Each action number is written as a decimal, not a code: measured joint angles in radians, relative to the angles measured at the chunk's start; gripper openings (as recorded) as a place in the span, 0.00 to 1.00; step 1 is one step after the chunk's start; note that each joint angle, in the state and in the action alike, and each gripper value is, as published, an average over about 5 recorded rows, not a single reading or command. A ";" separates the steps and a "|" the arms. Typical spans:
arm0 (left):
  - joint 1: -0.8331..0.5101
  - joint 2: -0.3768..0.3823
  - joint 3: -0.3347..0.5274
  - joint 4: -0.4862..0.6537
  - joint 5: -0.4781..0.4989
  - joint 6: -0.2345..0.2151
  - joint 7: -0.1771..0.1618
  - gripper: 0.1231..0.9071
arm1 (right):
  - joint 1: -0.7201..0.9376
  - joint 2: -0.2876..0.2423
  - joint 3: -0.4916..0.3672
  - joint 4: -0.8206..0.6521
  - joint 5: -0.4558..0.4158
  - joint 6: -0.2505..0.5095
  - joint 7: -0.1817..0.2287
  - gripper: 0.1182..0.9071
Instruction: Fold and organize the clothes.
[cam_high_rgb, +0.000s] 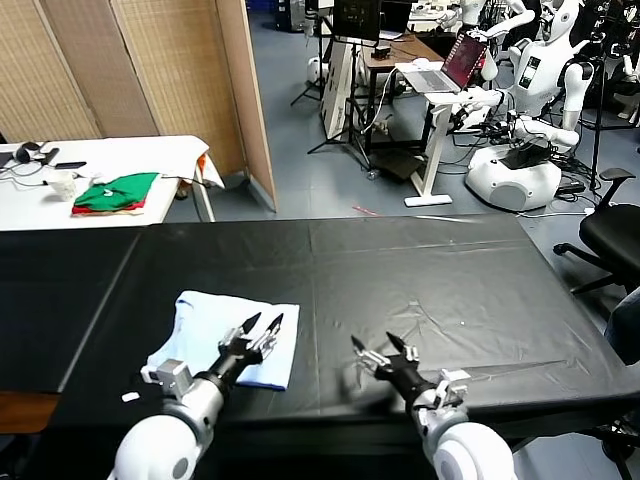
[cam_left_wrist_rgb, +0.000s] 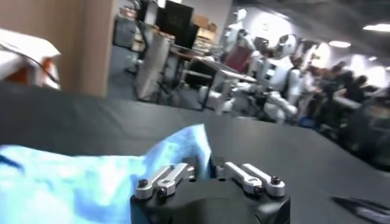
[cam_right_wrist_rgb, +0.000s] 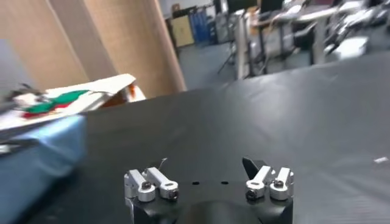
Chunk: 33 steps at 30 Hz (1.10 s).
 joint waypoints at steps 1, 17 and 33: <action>0.003 0.003 -0.005 -0.003 0.017 -0.006 0.001 0.81 | 0.008 0.000 -0.014 -0.005 0.000 -0.004 0.000 1.00; 0.077 -0.016 -0.104 -0.031 0.179 -0.046 -0.001 1.00 | 0.185 0.055 -0.278 -0.182 -0.113 -0.015 0.008 1.00; 0.121 -0.048 -0.138 -0.039 0.218 -0.062 -0.002 1.00 | 0.220 0.063 -0.313 -0.227 -0.148 -0.023 -0.011 0.56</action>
